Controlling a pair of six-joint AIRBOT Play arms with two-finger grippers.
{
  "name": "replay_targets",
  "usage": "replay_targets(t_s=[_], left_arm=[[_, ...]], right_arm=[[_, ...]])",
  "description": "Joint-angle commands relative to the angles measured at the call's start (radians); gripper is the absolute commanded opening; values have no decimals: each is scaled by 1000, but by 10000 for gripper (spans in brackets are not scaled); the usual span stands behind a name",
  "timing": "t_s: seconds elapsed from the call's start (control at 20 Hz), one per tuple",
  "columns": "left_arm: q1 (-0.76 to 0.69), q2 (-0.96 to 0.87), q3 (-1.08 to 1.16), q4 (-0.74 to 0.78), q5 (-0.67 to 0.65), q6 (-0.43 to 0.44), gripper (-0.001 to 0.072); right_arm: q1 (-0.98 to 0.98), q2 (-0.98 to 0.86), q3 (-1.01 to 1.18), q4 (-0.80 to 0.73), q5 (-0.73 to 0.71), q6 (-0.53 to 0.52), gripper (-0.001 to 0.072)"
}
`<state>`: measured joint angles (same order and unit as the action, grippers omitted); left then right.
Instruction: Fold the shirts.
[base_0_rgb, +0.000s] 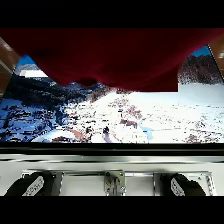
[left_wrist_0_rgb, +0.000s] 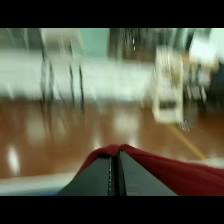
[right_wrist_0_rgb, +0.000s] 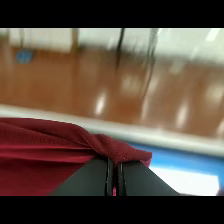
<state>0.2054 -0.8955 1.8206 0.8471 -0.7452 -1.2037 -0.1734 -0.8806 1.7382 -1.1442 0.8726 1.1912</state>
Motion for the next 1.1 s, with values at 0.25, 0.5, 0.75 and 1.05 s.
replay_targets(t_s=[0.25, 0.5, 0.75, 1.05], left_arm=[[1, 297, 25, 373, -103, -196, 42], [0, 311, 24, 418, -339, -223, 43], [0, 256, 23, 419, -509, -222, 43], [0, 80, -205, 417, -584, -221, 43]], right_arm=[[1, 270, 47, -283, 184, 198, 63], [1, 278, 47, -354, 419, 206, 63], [1, 149, 46, -383, 635, 204, 63], [1, -158, -150, -351, 708, 204, 64]])
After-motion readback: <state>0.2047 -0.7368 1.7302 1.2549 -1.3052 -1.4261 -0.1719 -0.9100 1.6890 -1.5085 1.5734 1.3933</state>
